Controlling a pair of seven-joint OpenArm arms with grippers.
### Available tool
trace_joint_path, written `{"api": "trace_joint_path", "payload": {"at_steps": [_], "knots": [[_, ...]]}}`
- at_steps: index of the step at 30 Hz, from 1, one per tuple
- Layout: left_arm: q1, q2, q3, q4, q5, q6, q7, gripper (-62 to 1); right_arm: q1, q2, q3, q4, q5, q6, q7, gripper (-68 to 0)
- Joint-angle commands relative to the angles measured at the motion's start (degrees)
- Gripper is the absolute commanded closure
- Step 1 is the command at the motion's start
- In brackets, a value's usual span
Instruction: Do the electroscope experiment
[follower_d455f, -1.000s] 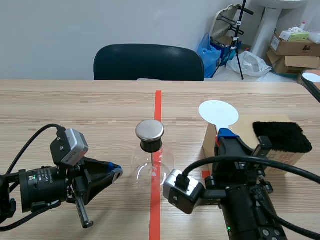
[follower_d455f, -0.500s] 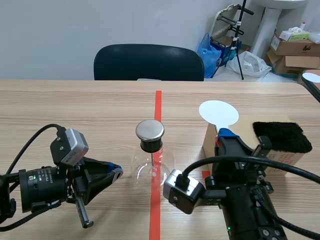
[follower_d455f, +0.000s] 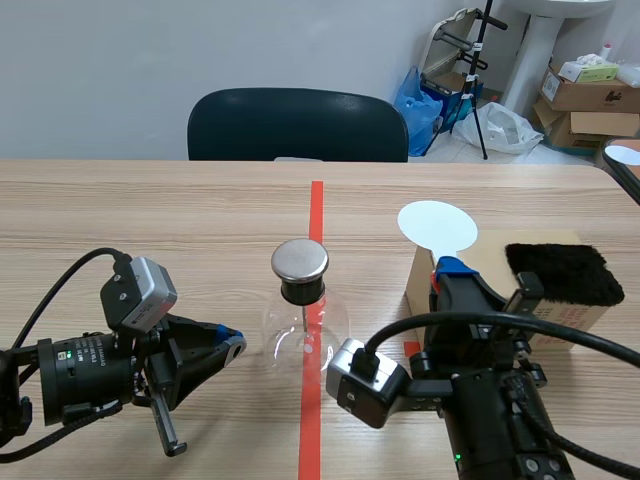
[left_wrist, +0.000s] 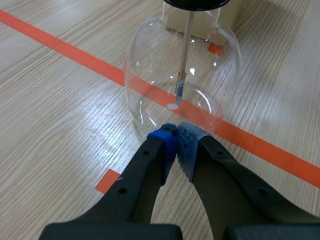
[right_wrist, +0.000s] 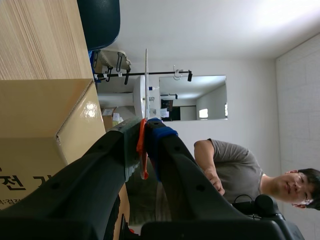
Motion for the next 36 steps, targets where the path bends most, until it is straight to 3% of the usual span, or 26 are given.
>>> {"api": "trace_joint_path", "payload": {"at_steps": [1, 21, 28, 31, 36], "knots": [[-0.33, 0.13, -0.59, 1.07, -0.42, -0.09, -1.18, -3.1, 0.39, 0.57, 0.07, 1.68, -0.04, -0.61, -0.26, -1.0], [-0.33, 0.13, -0.59, 1.07, -0.42, -0.09, -1.18, -3.1, 0.39, 0.57, 0.07, 1.68, -0.04, -0.66, -0.48, -1.0], [-0.33, 0.13, -0.59, 1.07, -0.42, -0.09, -1.18, -3.1, 0.33, 0.55, 0.7, 1.68, -0.04, -4.85, -0.31, -1.1], [-0.33, 0.13, -0.59, 1.07, -0.42, -0.09, -1.16, -3.1, -0.09, 0.26, 2.54, 1.68, -0.04, -5.77, 2.01, -1.1], [-0.33, 0.13, -0.59, 1.09, -0.44, -0.09, -1.2, -3.1, -1.84, -1.18, 8.39, 1.68, -0.04, -6.51, 10.54, -1.1]]}}
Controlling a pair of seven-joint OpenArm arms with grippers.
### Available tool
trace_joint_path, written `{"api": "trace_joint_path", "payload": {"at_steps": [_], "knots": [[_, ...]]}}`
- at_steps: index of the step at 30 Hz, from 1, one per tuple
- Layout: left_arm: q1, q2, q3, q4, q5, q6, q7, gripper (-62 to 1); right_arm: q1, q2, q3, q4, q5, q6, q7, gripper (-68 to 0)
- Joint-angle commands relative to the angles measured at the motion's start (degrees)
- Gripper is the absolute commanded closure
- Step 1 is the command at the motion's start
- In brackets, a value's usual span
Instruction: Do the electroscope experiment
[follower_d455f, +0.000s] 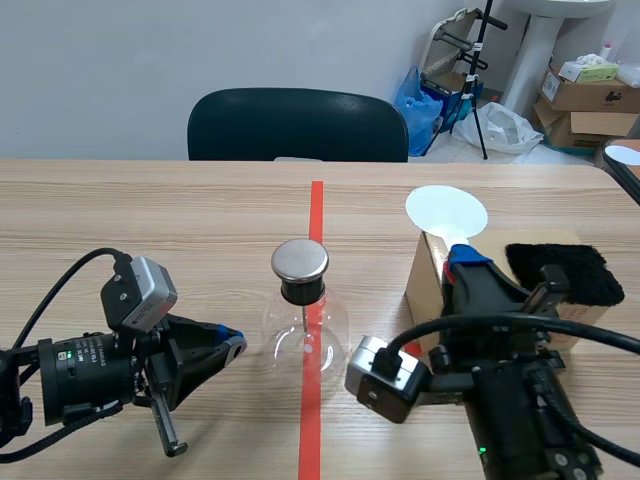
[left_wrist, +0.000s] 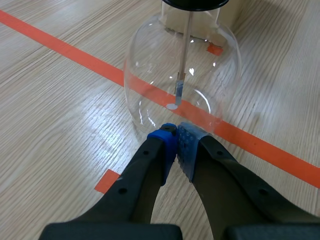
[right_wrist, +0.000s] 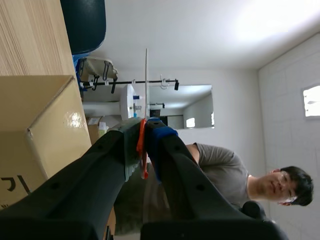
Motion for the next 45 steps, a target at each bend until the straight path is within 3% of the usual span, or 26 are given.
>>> {"api": "trace_joint_path", "payload": {"at_steps": [1, 8, 13, 18, 23, 26, 36, 38, 39, 42, 43, 45], "knots": [[-0.28, 0.11, -0.59, 1.09, -0.42, -0.11, -1.2, -3.1, -1.09, -0.92, 2.4, 1.6, 0.37, -3.3, 2.58, -1.1], [4.87, -2.03, -2.95, 5.07, -0.42, -0.11, -6.25, -3.1, -2.93, -5.35, 12.68, 1.6, 4.76, -3.3, 16.68, -1.1], [14.05, -4.74, -7.65, 14.34, -0.42, -0.11, -7.67, -3.1, -2.86, -6.88, 17.4, 1.22, 9.09, -3.3, 26.08, -1.0], [25.88, -5.6, -15.06, 25.16, -0.39, -0.28, -10.56, -3.1, -2.36, -8.02, 19.93, -0.74, 9.99, -3.3, 30.67, -1.1], [37.27, -5.6, -22.25, 36.0, -0.39, -0.57, -11.93, -3.2, 0.17, -7.98, 20.44, -4.85, 10.4, -3.3, 30.77, -1.1], [41.42, -5.6, -25.33, 39.85, -0.39, -3.37, -12.17, -3.2, 1.75, -7.98, 20.44, -7.06, 10.36, -3.3, 30.32, -1.1], [45.22, -5.6, -31.04, 43.69, 0.44, -3.37, -13.51, -3.5, 3.65, -7.98, 20.39, -10.32, 5.9, -3.3, 25.14, -1.1], [45.22, -5.62, -31.41, 43.71, 0.44, -3.37, -13.55, -12.1, 3.96, -7.96, 20.39, -11.02, 5.75, -3.3, 24.96, -1.1], [45.22, -5.6, -31.41, 43.71, 0.44, -3.37, -13.62, -21.0, 4.15, -7.96, 20.39, -11.32, 5.55, -3.3, 24.87, -1.1], [45.22, -5.6, -31.41, 43.76, 0.42, -3.37, -13.66, -58.8, 4.57, -7.98, 20.26, -12.5, 4.04, -3.3, 23.06, -1.1], [45.22, -5.57, -31.39, 43.76, 0.42, -3.37, -13.81, -62.3, 4.76, -7.98, 20.26, -13.0, 3.87, -3.3, 22.82, -1.1], [45.2, -5.6, -31.41, 43.76, 0.5, -3.37, -14.97, -62.3, 4.94, -7.98, 20.28, -13.7, 3.82, -3.3, 22.45, -1.1]]}}
